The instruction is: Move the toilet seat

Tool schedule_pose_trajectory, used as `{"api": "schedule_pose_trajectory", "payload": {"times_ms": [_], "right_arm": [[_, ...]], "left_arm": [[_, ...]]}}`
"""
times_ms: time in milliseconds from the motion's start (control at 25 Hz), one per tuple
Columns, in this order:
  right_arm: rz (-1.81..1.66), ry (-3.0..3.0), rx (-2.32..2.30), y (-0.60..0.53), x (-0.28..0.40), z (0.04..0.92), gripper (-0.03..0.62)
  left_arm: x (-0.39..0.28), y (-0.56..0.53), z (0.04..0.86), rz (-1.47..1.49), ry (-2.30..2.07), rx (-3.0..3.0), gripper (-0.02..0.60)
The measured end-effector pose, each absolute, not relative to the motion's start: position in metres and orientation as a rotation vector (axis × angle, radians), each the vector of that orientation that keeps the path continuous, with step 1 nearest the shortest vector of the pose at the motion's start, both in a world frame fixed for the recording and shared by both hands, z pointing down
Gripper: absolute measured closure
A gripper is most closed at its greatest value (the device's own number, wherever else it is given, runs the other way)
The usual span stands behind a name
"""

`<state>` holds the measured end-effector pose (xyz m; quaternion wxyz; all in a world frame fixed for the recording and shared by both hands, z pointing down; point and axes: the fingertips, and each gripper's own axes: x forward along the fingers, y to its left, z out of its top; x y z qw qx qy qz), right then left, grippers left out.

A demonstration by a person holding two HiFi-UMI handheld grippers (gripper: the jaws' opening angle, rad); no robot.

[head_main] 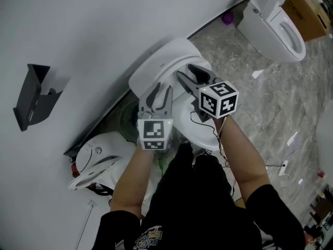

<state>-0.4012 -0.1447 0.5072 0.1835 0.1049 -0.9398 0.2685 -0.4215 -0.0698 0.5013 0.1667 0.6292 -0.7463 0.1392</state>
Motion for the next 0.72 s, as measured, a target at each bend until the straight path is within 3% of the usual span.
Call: {"api": "schedule_pose_trajectory", "payload": {"times_ms": [440,520,640,720], "right_arm": [[0.751,-2.666,0.297,-0.154,-0.397,0.494,0.403],[0.718,-2.680,0.290,-0.153,-0.393,0.485,0.451],[0.687,-2.702,0.283,-0.151,-0.385,0.468,0.578],[0.690,-2.718,0.260,-0.144,-0.380,0.457,0.591]], "left_arm": [[-0.425,-0.074,0.490,0.367,-2.138,1.792,0.488],[-0.425,-0.074,0.484,0.351,-2.148,1.791,0.497],[-0.422,-0.074,0.472,0.321,-2.156,1.793,0.530],[-0.418,-0.073,0.464,0.302,-2.149,1.803,0.551]]}}
